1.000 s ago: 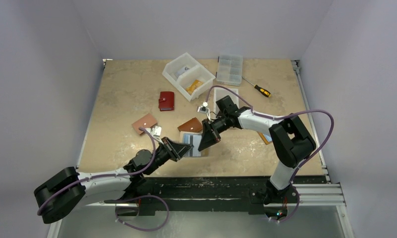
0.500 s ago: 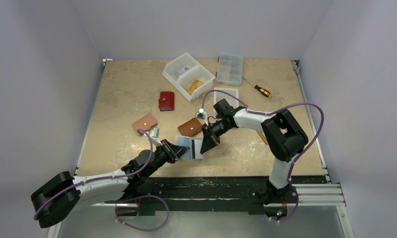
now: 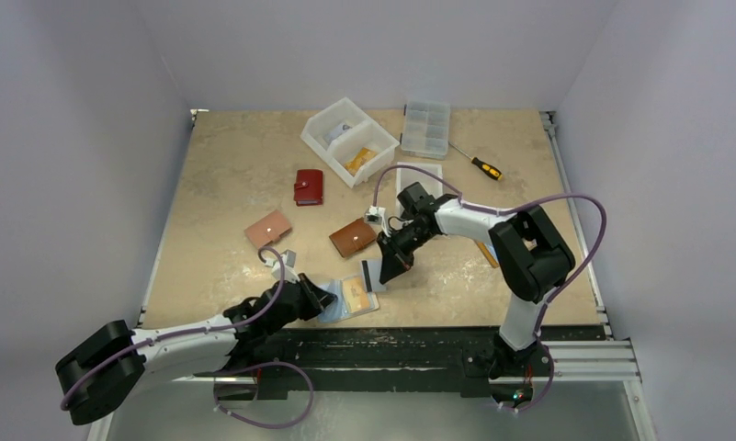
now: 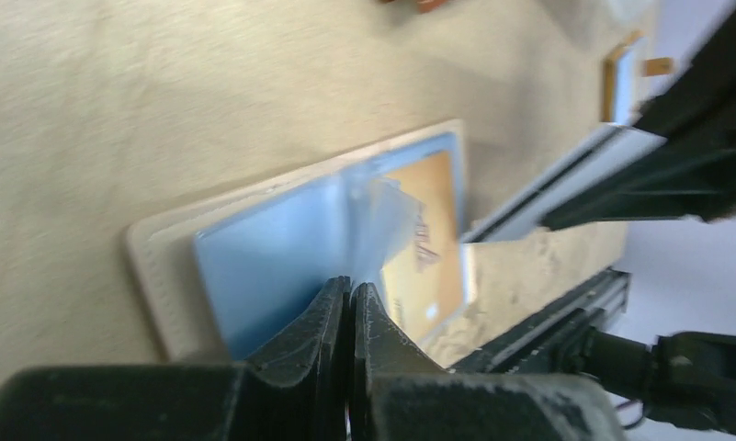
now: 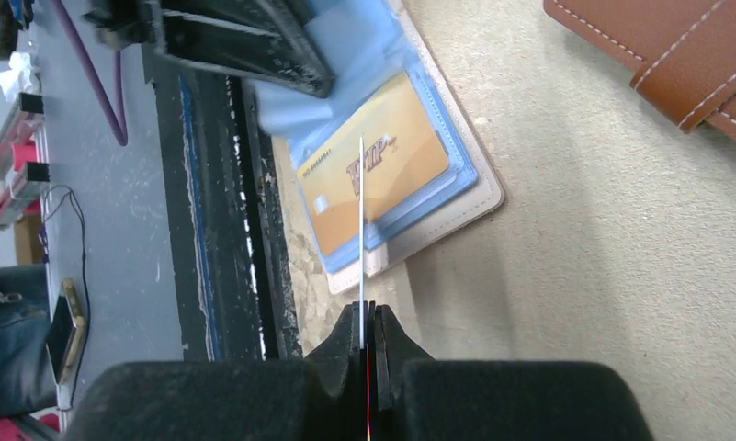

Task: Take the credit cards out of the card holder
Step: Remove the credit card from the card holder.

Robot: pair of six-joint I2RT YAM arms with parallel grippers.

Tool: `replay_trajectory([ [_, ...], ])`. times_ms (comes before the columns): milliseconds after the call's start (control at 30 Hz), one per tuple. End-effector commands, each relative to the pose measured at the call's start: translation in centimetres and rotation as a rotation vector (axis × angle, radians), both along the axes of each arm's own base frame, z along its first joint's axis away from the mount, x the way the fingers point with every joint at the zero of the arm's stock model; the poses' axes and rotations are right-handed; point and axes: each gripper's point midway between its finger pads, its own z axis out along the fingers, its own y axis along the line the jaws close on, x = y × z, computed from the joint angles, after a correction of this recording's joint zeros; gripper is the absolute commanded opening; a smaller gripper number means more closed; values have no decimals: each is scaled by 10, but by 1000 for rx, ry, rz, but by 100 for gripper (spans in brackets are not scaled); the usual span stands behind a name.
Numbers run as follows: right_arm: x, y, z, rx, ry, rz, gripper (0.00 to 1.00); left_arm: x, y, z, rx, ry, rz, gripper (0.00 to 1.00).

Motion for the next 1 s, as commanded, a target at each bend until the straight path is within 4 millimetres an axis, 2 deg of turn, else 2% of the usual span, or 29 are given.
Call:
replay_trajectory([
  [0, 10, 2, 31, 67, -142, 63, 0, -11, 30, -35, 163, 122, 68, 0],
  [200, 8, -2, 48, 103, -215, 121, 0, -16, 38, -43, 234, 182, 85, 0],
  [367, 5, -8, 63, 124, -288, 146, 0, -7, 24, -28, 229, 147, 52, 0],
  [467, 6, -14, 70, 129, -334, 141, 0, 3, 4, -13, 181, 96, 9, 0],
  [700, 21, -34, 88, 158, -406, 62, 0, 10, -39, -12, 129, 79, -116, 0],
  [967, 30, -49, 99, 176, -448, 3, 0, 30, -100, 1, 81, 42, -255, 0],
])
